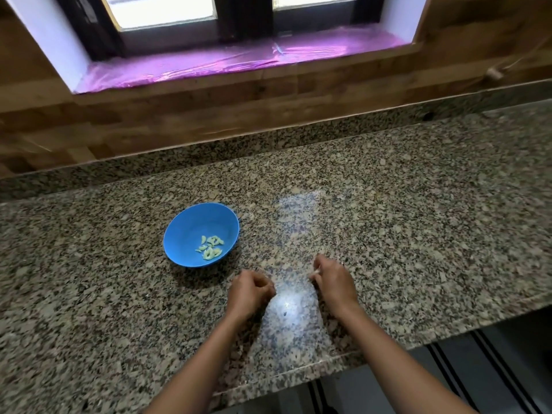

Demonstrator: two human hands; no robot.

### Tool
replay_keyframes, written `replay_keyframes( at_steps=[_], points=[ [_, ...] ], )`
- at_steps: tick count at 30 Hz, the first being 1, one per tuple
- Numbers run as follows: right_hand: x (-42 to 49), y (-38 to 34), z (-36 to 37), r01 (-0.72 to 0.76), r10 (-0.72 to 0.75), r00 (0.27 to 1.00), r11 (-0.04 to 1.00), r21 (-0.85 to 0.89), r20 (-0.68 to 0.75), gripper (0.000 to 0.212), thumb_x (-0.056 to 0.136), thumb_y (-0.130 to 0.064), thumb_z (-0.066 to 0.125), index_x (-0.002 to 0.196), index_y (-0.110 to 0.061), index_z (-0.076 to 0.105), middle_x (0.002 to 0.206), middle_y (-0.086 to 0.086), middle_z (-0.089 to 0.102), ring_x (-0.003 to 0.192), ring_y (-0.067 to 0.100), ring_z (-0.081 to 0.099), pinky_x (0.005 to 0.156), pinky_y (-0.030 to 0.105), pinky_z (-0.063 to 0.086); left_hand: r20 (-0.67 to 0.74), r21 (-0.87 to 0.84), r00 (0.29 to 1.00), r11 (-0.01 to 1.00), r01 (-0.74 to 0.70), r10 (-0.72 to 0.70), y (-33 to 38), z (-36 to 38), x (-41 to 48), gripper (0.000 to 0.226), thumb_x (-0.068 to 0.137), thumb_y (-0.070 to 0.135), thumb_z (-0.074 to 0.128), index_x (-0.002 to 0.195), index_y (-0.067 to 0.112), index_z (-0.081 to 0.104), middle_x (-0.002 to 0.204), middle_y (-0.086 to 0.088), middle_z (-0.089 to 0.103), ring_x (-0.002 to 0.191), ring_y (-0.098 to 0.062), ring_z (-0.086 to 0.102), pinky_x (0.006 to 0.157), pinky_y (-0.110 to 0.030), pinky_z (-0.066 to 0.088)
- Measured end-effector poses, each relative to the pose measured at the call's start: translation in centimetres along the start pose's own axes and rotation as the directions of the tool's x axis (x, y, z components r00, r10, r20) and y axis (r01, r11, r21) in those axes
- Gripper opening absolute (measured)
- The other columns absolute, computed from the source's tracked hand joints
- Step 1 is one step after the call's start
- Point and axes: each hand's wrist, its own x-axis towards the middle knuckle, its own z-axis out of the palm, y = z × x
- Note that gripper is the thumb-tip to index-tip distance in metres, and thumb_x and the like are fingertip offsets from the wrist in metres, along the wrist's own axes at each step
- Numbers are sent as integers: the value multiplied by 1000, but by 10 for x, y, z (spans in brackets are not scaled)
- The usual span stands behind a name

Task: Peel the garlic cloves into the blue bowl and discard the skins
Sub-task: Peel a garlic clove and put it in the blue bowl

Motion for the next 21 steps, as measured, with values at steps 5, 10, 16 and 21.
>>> replay_keyframes(
  at_steps=[5,10,16,21],
  points=[
    [1,13,5,85,-71,994,982,-170,87,41,80,-39,64,116,-19,58,126,0,54,117,15,50,105,28,37,125,-149,986,981,124,-106,4,-4,11,6,78,-3,72,72,-4,71,72,-16,71,61,-21,65,70,-40,59],
    [-17,-1,17,316,-315,939,949,-13,-140,36,83,-24,56,117,-13,60,120,5,61,112,21,59,99,33,45,74,17,989,992,125,-126,12,-3,10,9,77,6,75,79,0,69,68,-6,71,59,-12,67,58,-26,56],
    [-20,-25,15,163,-242,942,935,314,231,25,96,-12,48,116,-12,63,102,3,65,89,13,60,79,20,46,107,-47,994,999,5,0,7,-1,3,2,81,8,71,81,6,70,77,-10,71,70,-19,66,71,-38,58],
    [-3,-30,4,-192,-169,840,796,574,516,20,94,-10,52,108,-8,66,76,17,68,53,14,60,51,26,53,163,-402,980,915,-36,110,2,-16,-8,15,79,-4,69,92,-10,70,75,-12,71,64,-13,68,59,-20,54]
  ],
)
